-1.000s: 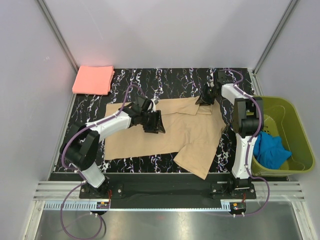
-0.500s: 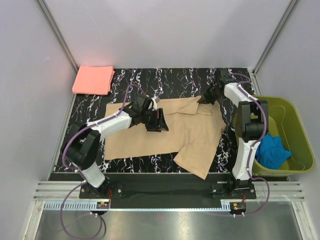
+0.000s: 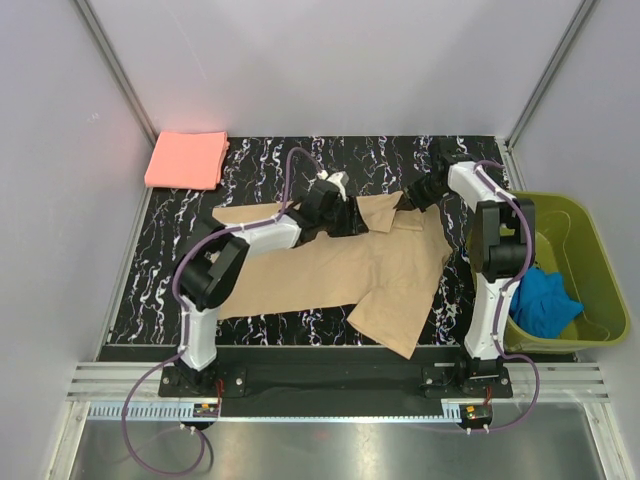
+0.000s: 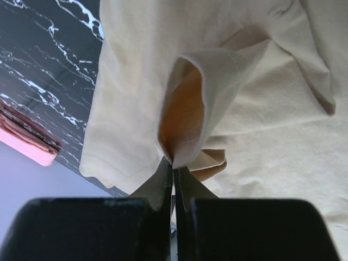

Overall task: Fold and stack the t-shirts
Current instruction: Fold the tshirt

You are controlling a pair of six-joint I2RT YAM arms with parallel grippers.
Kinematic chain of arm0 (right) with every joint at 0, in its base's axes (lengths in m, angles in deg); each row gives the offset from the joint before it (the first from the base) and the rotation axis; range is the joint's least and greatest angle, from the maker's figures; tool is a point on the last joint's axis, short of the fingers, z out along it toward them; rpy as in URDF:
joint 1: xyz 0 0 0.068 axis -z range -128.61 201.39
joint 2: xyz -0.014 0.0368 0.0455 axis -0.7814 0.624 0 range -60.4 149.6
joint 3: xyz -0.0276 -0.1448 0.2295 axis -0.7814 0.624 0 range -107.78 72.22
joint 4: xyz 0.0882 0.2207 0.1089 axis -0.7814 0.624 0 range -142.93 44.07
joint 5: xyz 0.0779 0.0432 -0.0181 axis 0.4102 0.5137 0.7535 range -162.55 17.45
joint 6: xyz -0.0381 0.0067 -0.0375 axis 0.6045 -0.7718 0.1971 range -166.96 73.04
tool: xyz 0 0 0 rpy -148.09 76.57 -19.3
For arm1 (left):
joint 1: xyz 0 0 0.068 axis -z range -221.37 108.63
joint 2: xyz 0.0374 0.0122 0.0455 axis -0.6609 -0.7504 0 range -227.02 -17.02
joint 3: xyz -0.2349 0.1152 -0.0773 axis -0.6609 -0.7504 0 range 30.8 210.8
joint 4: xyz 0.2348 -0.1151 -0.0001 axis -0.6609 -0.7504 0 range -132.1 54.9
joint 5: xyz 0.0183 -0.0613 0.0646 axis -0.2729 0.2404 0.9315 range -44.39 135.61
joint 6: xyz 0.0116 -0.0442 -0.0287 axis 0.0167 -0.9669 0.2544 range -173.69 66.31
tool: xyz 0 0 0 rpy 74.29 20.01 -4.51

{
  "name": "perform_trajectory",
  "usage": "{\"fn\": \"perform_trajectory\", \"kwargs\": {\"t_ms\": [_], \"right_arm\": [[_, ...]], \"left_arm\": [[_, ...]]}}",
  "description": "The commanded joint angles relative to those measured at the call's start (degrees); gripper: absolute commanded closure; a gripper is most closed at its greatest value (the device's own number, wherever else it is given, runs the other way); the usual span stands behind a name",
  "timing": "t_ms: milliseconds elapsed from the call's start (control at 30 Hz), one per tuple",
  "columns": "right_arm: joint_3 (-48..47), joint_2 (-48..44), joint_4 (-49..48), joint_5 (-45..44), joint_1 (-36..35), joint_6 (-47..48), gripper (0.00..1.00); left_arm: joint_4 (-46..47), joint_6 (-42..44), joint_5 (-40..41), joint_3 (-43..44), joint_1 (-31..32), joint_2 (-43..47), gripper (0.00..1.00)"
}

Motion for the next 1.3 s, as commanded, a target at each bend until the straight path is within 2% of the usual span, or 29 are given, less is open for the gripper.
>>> {"fn": "perform_trajectory", "kwargs": {"t_ms": [0,133,233,333,500,600,667,867,1267], "right_arm": [[-3.4,2.4,2.0,0.5,-0.6,-2.4,1.00],[-4.5,3.1,2.2,0.3,-0.5,-2.9,1.00],[-4.8,3.3,2.0,2.0,-0.5,-4.1,1.00],[-3.2,2.1,0.4,3.8,-0.5,-6.8,1.00],[-0.1,-1.0,0.5,2.2,-0.5,-10.6,1.00],[0.8,-2.3,0.5,1.2,-0.5,-12.0,1.00],[1.4,-2.8,-0.2,1.7,-0.5,-13.3,1.00],[3.2,-3.9,-0.7,2.6,-0.5,-15.1,1.00],[2.9,-3.3,-0.5,4.8,-0.2,-15.2,1.00]], "left_arm": [[5.6,4.5,6.4,5.6,1.5,-2.0,0.49],[1.6,8.0,10.0,10.5,4.7,-4.9,0.49],[-4.3,11.0,15.7,16.2,7.3,-8.2,0.48],[-6.4,11.5,20.5,18.9,9.1,-9.7,0.46],[-5.8,12.1,17.5,18.1,9.4,-9.0,0.47],[-5.4,13.5,17.8,18.2,9.9,-9.0,0.37],[-6.9,14.3,21.1,20.7,10.1,-10.6,0.31],[-9.3,15.2,27.7,24.8,11.4,-14.1,0.35],[-6.9,14.4,31.2,26.7,11.4,-18.3,0.36]]}}
